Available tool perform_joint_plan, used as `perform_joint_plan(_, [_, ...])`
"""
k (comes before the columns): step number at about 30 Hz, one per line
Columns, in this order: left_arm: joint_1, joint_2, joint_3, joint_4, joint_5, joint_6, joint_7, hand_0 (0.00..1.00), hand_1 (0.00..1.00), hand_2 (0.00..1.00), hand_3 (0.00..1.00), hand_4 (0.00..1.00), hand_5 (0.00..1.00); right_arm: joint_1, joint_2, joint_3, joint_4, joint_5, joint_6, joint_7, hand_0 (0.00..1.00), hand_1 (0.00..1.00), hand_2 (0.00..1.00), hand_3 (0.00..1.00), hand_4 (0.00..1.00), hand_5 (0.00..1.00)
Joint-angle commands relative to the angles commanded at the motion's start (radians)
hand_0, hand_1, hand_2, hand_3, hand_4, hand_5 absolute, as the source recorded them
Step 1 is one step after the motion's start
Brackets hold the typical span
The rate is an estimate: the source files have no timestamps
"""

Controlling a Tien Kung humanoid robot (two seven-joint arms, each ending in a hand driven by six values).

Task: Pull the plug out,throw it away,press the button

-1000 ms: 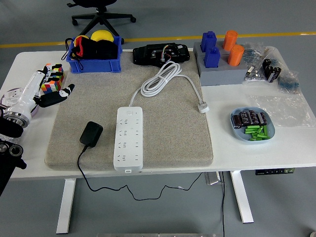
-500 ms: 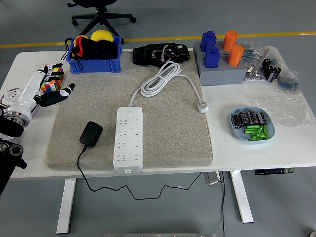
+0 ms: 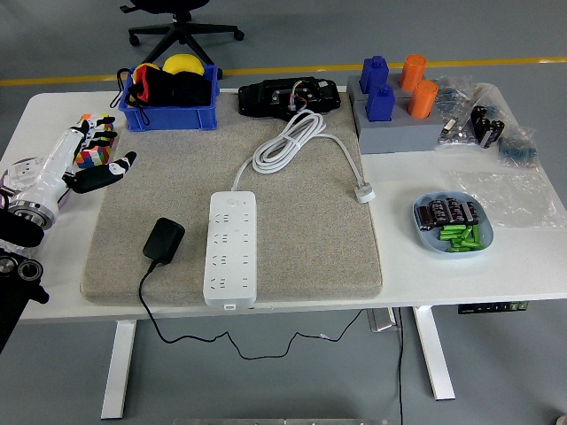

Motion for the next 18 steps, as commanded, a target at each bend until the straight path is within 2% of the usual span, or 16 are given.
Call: perform_joint_plan(18, [0.003, -0.001, -0.006, -0.002, -0.002, 0.001, -0.002, 0.827, 0.754, 0.784, 0.856, 0.727, 0.291, 0.0, 0.004, 0.007, 0.0, -0.005, 0.0, 0.0, 0.7, 0.676, 0.66, 0.617, 0.71, 0.489])
